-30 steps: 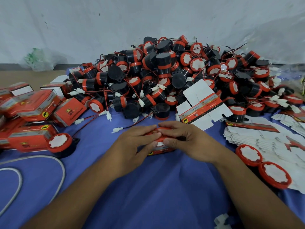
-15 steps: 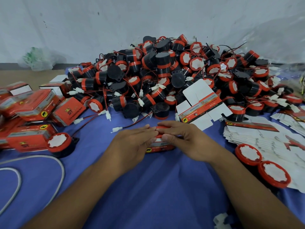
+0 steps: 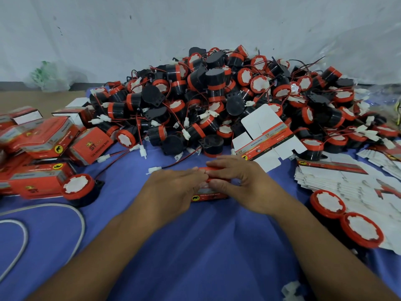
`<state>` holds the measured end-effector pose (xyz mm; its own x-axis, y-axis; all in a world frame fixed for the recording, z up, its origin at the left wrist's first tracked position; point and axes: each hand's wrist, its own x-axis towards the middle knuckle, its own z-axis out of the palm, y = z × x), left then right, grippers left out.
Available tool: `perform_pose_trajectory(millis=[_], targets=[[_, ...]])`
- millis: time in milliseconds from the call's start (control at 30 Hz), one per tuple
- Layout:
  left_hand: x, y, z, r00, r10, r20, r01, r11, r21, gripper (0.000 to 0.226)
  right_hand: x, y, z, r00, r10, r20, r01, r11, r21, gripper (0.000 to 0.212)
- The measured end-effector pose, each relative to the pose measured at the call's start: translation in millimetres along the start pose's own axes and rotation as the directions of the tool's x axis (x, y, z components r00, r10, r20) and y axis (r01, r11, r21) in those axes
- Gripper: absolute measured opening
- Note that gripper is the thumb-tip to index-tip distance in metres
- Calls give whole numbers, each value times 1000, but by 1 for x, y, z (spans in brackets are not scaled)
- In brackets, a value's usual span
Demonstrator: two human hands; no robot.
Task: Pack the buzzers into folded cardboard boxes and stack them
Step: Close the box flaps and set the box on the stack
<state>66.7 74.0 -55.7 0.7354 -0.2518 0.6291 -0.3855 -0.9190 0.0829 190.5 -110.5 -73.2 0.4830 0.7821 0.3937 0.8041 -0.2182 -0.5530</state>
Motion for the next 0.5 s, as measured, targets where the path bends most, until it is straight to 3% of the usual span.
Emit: perform_pose_trajectory(millis=[133, 267, 400, 500], targets=[[-1, 0, 1, 999, 41, 33, -43, 997, 62, 30, -1, -3, 2, 997, -71, -4, 71, 997, -7, 30], [-5, 5, 3, 998, -8, 70, 3, 997, 74, 24, -2, -2, 2, 999, 14, 38, -17, 998, 67, 36], [-13, 2, 5, 984, -131, 118, 143, 984, -108, 30, -4, -1, 4, 996, 49, 79, -61, 985, 163, 38], [-13, -2, 6, 967, -248, 52, 252, 919, -304, 28, -3, -3, 6, 999, 47, 22, -49, 994, 97, 37]])
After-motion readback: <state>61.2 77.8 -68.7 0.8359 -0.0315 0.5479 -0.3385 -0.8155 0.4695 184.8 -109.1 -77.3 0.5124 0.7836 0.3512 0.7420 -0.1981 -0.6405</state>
